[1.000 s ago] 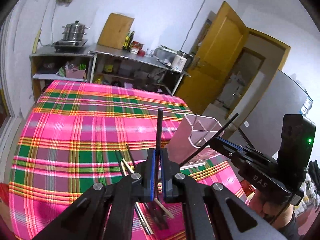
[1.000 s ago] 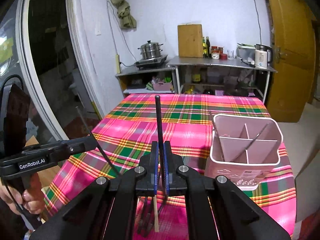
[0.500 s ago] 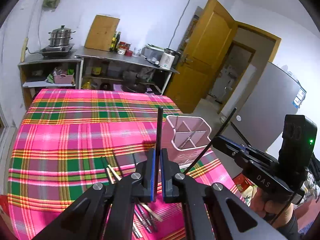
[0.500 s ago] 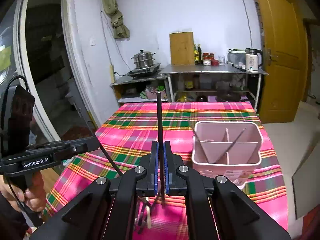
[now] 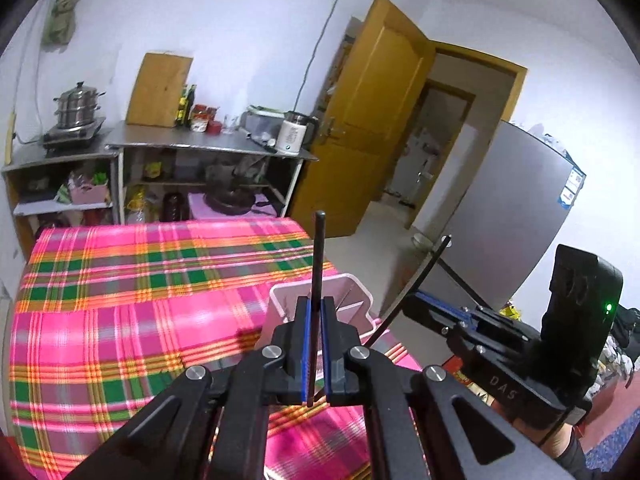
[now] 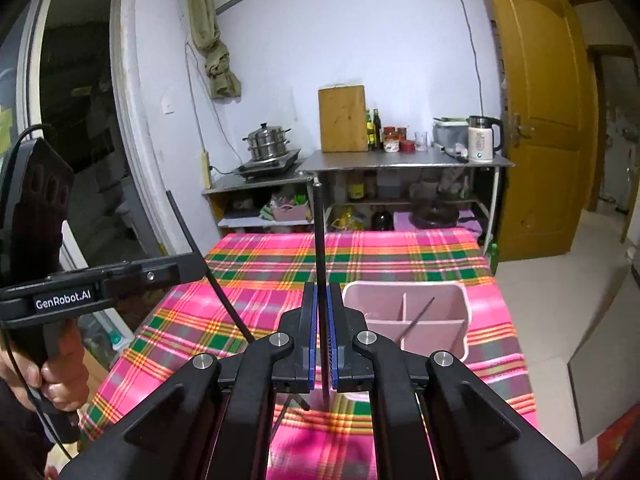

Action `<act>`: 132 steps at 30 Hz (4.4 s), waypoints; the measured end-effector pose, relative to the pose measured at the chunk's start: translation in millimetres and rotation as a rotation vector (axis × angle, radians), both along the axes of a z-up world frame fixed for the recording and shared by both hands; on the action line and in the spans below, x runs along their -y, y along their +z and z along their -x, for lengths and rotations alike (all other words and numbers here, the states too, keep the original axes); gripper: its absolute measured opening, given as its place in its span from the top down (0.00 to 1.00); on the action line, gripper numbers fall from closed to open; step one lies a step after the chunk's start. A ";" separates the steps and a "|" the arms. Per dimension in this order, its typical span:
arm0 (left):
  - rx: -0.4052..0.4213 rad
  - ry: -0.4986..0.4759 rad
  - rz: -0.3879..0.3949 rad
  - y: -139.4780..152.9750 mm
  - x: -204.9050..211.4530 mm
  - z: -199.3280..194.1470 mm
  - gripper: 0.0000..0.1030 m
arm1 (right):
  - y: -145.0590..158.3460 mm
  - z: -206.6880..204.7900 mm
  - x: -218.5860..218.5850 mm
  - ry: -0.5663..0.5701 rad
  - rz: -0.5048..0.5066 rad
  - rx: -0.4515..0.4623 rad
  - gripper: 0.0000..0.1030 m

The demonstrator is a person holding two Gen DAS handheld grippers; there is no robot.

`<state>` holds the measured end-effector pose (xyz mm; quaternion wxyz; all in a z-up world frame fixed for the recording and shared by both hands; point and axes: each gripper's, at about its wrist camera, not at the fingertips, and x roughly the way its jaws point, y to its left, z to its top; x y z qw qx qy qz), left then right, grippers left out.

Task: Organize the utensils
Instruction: 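Lift both chopsticks and carry them over the pink holder, then open both grippers to drop the chopsticks into the pink holder, then lower both grippers to the chopstick pile beside the pink holder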

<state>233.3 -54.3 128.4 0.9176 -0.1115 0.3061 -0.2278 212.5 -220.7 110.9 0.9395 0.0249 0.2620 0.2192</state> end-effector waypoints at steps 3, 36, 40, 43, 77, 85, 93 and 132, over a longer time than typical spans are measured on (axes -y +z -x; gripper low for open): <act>0.017 -0.009 0.004 13.1 5.6 -10.5 0.96 | 8.3 -5.5 4.6 -0.009 0.000 0.009 0.95; -0.090 -0.004 -0.033 -57.3 28.3 -95.5 0.96 | -47.7 -88.0 32.6 -0.100 0.008 -0.129 0.95; -0.082 -0.009 -0.031 -57.6 27.8 -92.7 0.95 | -52.8 -89.7 35.6 -0.111 0.002 -0.149 0.95; -0.076 -0.008 -0.025 -53.6 26.7 -90.6 0.95 | -50.1 -87.4 37.8 -0.120 0.000 -0.141 0.95; -0.043 0.150 -0.044 -88.8 -59.6 47.5 0.94 | -51.4 22.9 7.9 -0.034 -0.014 -0.102 0.87; -0.068 0.178 -0.065 -103.3 -74.5 61.3 0.94 | -62.9 33.3 -1.5 -0.010 -0.018 -0.124 0.86; -0.126 0.204 -0.063 -127.8 -84.5 61.8 0.91 | -74.0 33.5 -15.4 0.021 -0.011 -0.153 0.86; -0.303 0.253 0.005 -215.4 -125.8 26.1 0.87 | -201.1 -44.5 -139.2 0.259 0.173 -0.376 0.87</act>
